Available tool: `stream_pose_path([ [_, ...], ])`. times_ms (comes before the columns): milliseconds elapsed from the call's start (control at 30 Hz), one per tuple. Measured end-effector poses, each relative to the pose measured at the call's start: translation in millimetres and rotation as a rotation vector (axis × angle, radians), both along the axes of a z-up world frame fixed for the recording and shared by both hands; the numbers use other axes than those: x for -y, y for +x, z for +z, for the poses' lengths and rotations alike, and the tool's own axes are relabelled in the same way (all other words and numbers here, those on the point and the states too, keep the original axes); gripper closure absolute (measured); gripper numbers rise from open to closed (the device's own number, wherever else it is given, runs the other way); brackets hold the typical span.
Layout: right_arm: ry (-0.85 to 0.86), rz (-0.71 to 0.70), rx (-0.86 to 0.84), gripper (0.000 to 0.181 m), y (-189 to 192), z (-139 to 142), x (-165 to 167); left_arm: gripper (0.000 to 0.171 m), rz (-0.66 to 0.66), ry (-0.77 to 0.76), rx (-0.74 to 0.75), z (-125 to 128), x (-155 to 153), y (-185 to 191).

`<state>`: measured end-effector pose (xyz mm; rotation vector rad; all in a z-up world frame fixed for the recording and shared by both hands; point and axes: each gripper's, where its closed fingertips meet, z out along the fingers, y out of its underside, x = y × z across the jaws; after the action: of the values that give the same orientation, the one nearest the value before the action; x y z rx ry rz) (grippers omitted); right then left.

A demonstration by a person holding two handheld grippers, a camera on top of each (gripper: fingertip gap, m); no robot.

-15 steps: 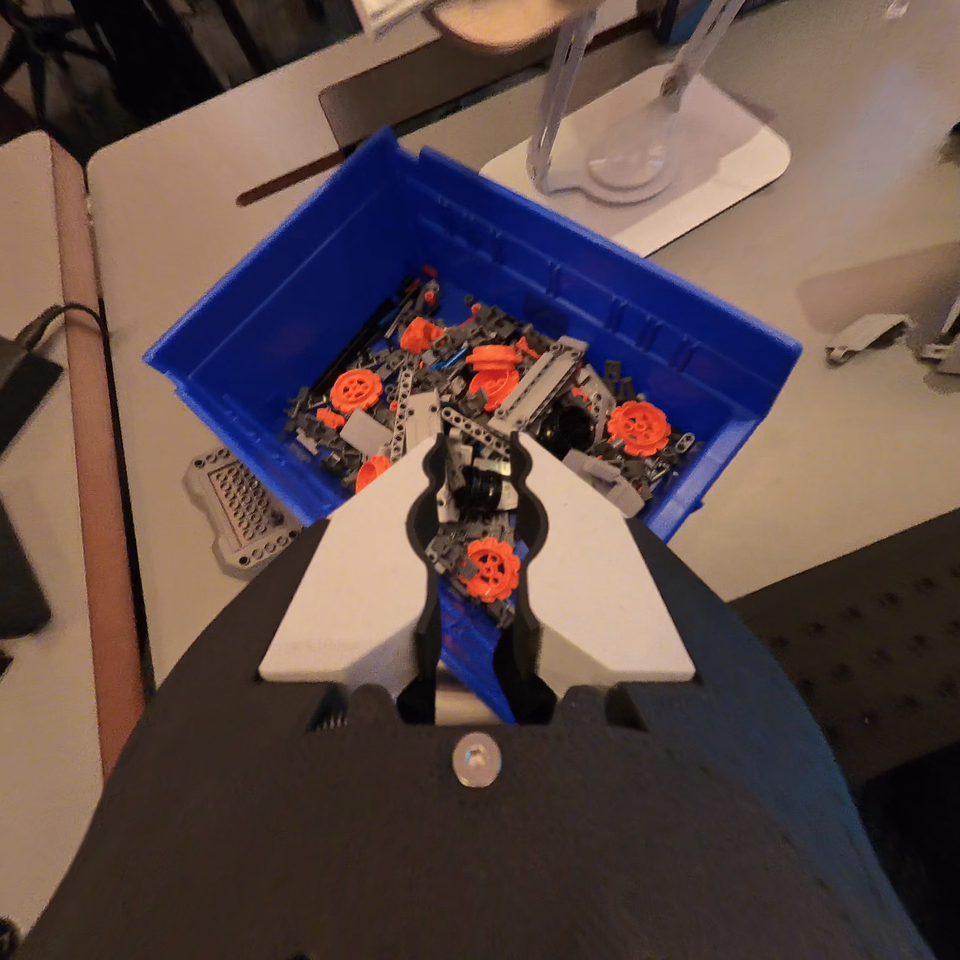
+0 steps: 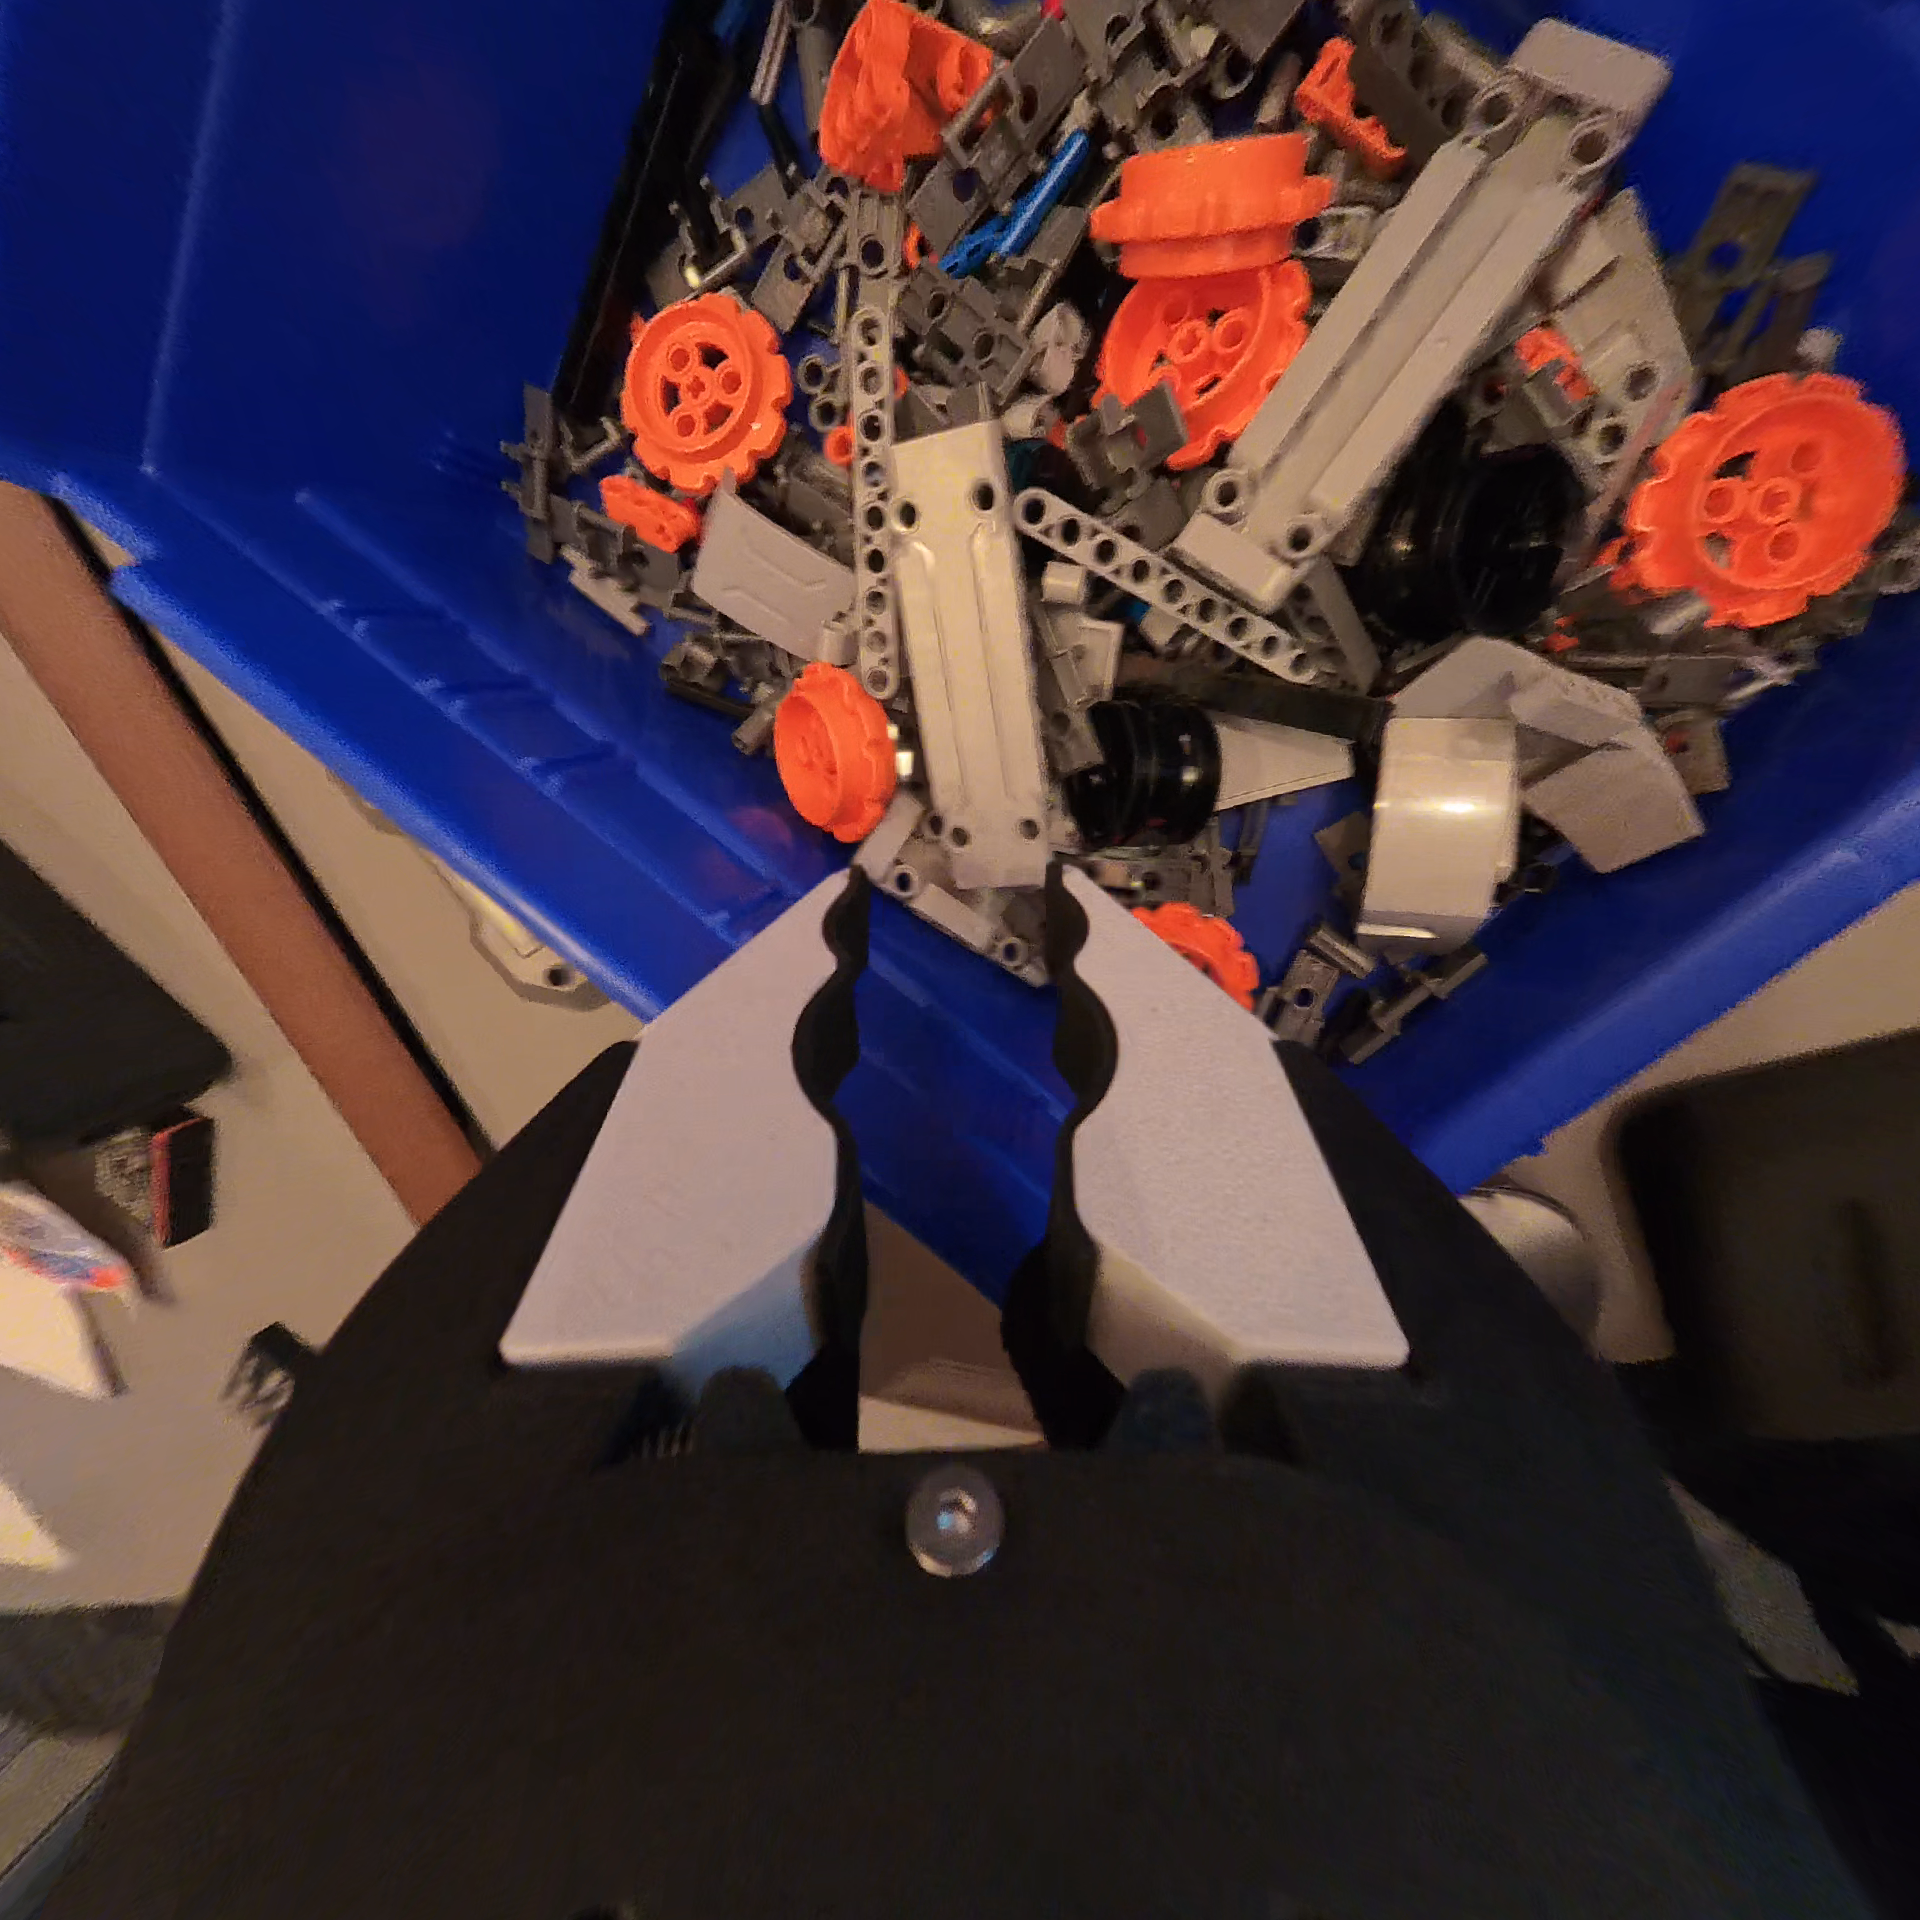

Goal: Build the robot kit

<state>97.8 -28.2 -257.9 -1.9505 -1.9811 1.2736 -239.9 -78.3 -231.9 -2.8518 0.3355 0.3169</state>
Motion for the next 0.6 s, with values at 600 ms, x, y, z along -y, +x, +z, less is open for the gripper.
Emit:
stream_pose_path([
  [600, -0.006, -0.003, -0.002, 0.155, 2.8, -4.0, -2.1, 0.165, -0.135, -0.147, -0.037, -31.9, -58.0, -5.0],
])
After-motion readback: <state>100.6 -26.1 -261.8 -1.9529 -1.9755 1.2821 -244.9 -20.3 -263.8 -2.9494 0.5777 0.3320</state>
